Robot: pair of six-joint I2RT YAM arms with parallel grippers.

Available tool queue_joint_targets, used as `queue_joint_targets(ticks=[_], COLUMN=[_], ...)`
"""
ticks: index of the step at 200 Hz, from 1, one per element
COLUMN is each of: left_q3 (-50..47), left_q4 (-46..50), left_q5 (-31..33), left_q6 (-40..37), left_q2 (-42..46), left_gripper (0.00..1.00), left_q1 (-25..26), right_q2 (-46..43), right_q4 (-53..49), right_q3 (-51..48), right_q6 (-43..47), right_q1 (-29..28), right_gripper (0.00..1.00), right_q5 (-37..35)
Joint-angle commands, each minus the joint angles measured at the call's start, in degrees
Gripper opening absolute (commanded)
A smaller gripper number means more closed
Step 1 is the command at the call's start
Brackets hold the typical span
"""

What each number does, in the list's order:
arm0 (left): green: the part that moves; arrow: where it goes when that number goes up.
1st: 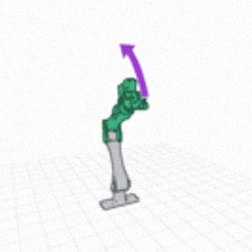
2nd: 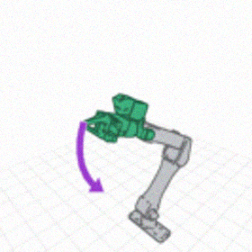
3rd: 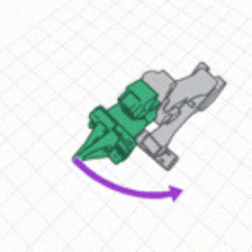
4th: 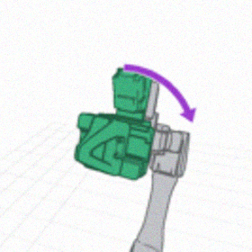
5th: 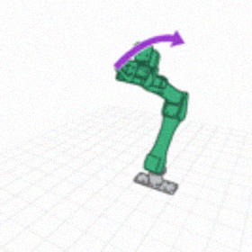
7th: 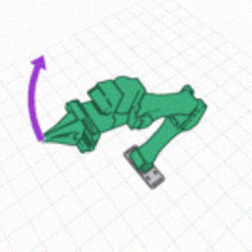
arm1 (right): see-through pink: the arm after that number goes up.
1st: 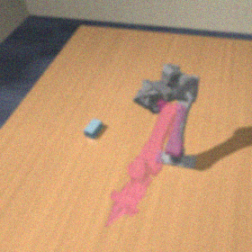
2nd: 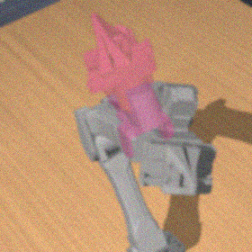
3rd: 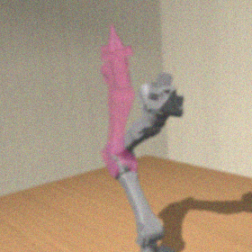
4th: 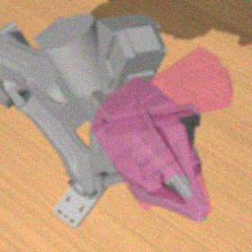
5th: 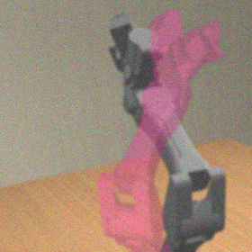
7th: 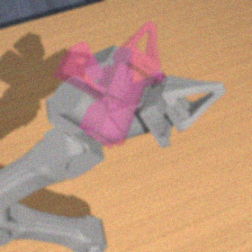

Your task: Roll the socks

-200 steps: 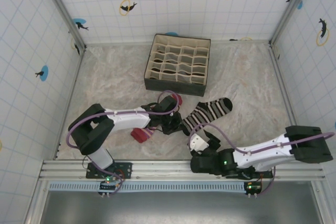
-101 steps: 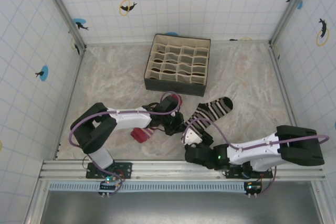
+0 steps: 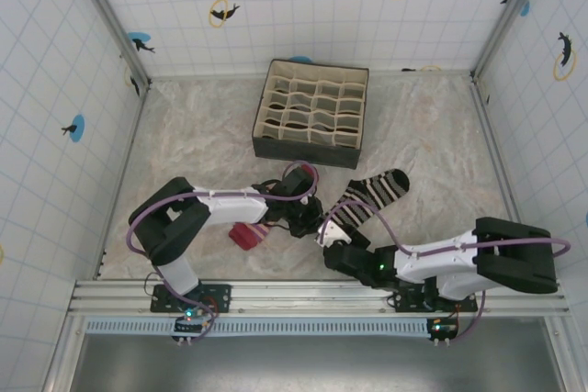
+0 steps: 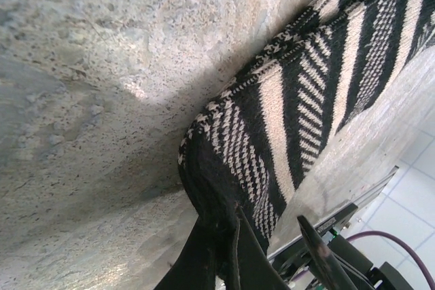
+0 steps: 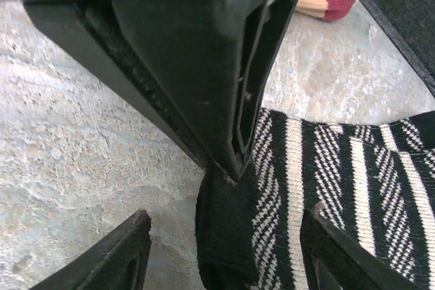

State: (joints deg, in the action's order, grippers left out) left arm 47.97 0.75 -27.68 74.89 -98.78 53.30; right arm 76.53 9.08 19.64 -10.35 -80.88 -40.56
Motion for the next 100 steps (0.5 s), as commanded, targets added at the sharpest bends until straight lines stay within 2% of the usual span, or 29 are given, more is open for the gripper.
queue_joint_targets(ticks=[1, 35, 51, 83, 100], left_q3=[1.14, 1.12, 1.08, 0.99, 1.16], left_q4=[0.2, 1.07, 1.44, 2.22, 3.2], left_q5=[-0.97, -1.32, -1.32, -0.44, 1.47], left_q6=[-0.02, -0.62, -0.85, -1.06, -1.72], left_q2=[-0.8, -0.89, -0.97, -0.63, 0.2], left_gripper=[0.0, 0.0, 0.0, 0.0, 0.0], left_q1=[-0.3, -0.39, -0.39, -0.52, -0.56], right_q2=[2.21, 4.24, 4.91, 5.9, 6.11], right_q4=[1.73, 3.12, 3.83, 4.78, 4.73], right_q3=[0.13, 0.05, 0.05, -0.17, -0.38], right_q6=[-0.51, -0.29, 0.2, 0.24, -0.38], right_q1=[0.25, 0.44, 0.86, 1.66, 2.19], right_gripper=[0.59, 0.59, 0.56, 0.32, 0.1], right_q5=[-2.75, -5.48, -5.47, -4.2, -2.85])
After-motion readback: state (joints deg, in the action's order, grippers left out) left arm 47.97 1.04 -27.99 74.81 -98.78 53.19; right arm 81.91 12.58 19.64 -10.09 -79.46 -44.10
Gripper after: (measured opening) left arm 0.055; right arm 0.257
